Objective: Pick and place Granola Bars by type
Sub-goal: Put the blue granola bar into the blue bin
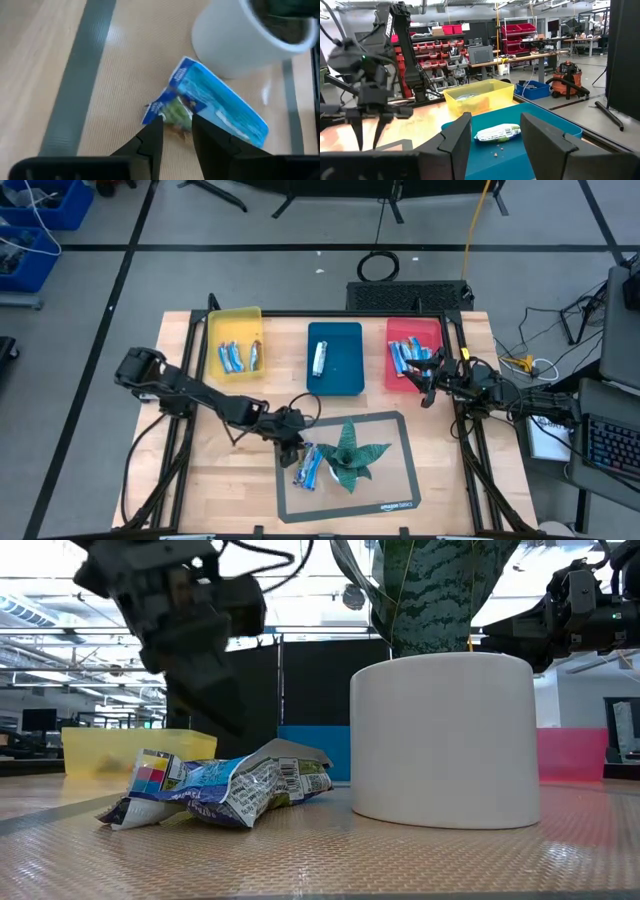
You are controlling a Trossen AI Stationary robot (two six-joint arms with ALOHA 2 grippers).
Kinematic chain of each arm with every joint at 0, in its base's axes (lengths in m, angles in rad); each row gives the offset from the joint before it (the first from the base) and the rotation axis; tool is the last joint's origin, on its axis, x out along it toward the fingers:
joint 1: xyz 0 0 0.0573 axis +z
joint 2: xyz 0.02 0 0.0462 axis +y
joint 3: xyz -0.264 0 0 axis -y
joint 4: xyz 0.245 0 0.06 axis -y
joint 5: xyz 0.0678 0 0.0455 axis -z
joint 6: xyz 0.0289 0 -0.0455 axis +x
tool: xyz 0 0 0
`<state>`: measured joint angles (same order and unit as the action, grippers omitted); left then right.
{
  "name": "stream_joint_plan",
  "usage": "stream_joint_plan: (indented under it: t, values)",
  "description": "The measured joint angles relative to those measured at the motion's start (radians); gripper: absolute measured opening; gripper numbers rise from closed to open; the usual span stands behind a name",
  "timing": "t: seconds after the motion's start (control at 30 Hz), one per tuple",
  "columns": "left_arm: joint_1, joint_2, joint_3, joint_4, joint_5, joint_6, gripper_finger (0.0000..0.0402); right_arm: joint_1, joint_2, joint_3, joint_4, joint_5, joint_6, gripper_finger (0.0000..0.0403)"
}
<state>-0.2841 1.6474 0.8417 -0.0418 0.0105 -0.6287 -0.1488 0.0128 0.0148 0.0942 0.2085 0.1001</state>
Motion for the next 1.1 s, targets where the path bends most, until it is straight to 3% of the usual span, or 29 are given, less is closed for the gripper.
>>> stream_joint_plan:
  t: [0.17, 0.4, 1.1]
  values:
    - [0.027, 0.055, 0.000, 0.024, 0.123, -0.066, 0.0098, 0.000, 0.000, 0.000, 0.000, 0.000, 0.000, 0.0160]
    - [0.028, 0.082, 0.000, 0.063, 0.187, -0.062, 0.0099, 0.000, 0.000, 0.000, -0.001, 0.000, 0.000, 0.0160]
    - [0.025, 0.082, 0.000, 0.036, 0.167, -0.111, 0.0097, 0.000, 0.001, 0.000, 0.000, 0.000, 0.000, 0.0160]
